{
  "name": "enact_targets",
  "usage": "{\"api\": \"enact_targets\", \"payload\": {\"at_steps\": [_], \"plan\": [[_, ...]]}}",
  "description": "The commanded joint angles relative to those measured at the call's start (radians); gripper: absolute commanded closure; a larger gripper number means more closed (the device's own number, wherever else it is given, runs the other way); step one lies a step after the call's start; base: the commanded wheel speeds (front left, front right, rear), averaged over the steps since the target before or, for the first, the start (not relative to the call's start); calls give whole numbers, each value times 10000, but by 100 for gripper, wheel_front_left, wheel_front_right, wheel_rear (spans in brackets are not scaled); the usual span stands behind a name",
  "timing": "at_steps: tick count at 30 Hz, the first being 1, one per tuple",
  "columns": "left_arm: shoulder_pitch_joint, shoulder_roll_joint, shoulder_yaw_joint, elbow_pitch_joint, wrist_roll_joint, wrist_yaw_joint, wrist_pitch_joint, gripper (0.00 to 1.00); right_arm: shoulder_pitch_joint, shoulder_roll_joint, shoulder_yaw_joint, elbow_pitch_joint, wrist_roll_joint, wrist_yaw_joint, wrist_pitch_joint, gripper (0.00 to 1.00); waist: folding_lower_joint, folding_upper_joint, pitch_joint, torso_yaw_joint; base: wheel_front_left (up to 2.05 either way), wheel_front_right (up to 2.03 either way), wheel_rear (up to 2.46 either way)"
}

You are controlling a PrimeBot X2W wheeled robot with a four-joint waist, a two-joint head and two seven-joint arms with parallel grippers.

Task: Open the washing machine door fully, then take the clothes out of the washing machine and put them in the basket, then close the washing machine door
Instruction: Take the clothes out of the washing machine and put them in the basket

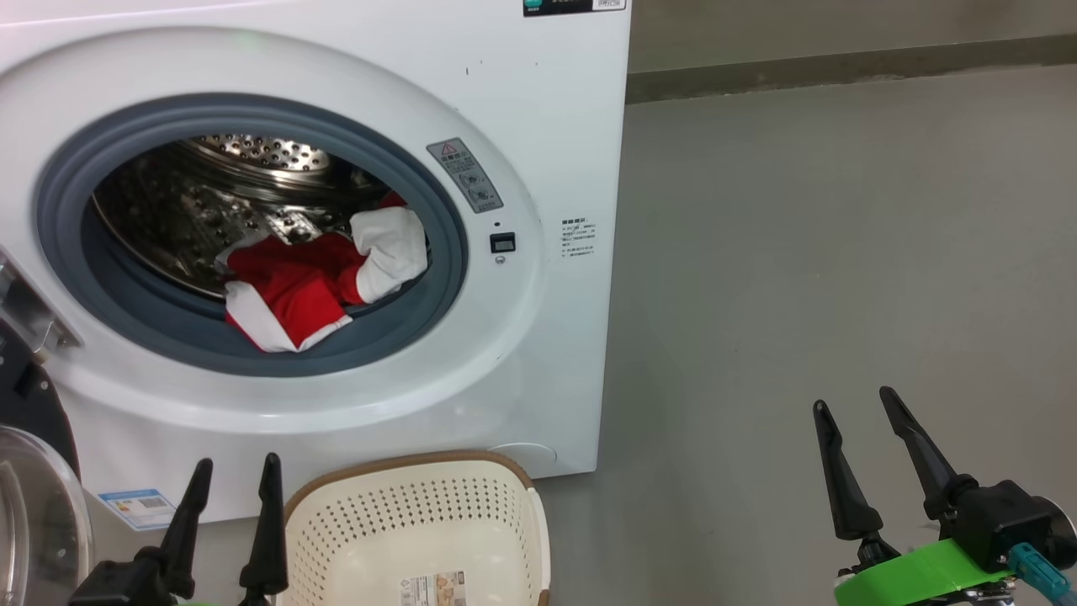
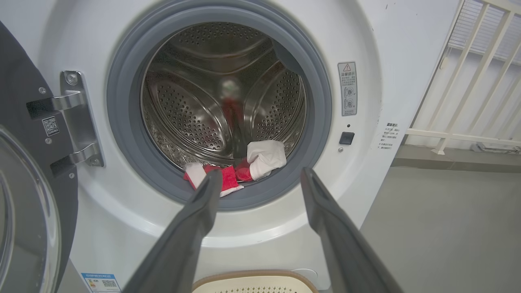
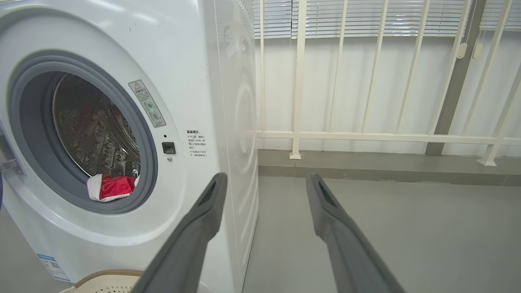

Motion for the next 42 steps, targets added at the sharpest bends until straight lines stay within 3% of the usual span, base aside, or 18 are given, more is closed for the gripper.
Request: {"api": "enact_targets", "payload": {"at_steps": [1,15,27,42], "plan": [[-442,87,342,-241,87,-52,-120,0,-322,-85,206,-274,-75,63,-65,0,0,0,68,32,0,0,0],[-2050,134,85,309,223,-54,-120,0,-814,-85,244,-434,-141,63,-65,0,0,0,1107,233,0,0,0],[-4641,194,331,1613,211,13,-120,0,-1725,-85,424,-608,-349,63,-65,0,0,0,2622,140,0,0,0],[-7557,753,638,3861,551,206,-120,0,-2633,-85,489,-775,-370,63,-65,0,0,0,4287,-6,0,0,0]]}}
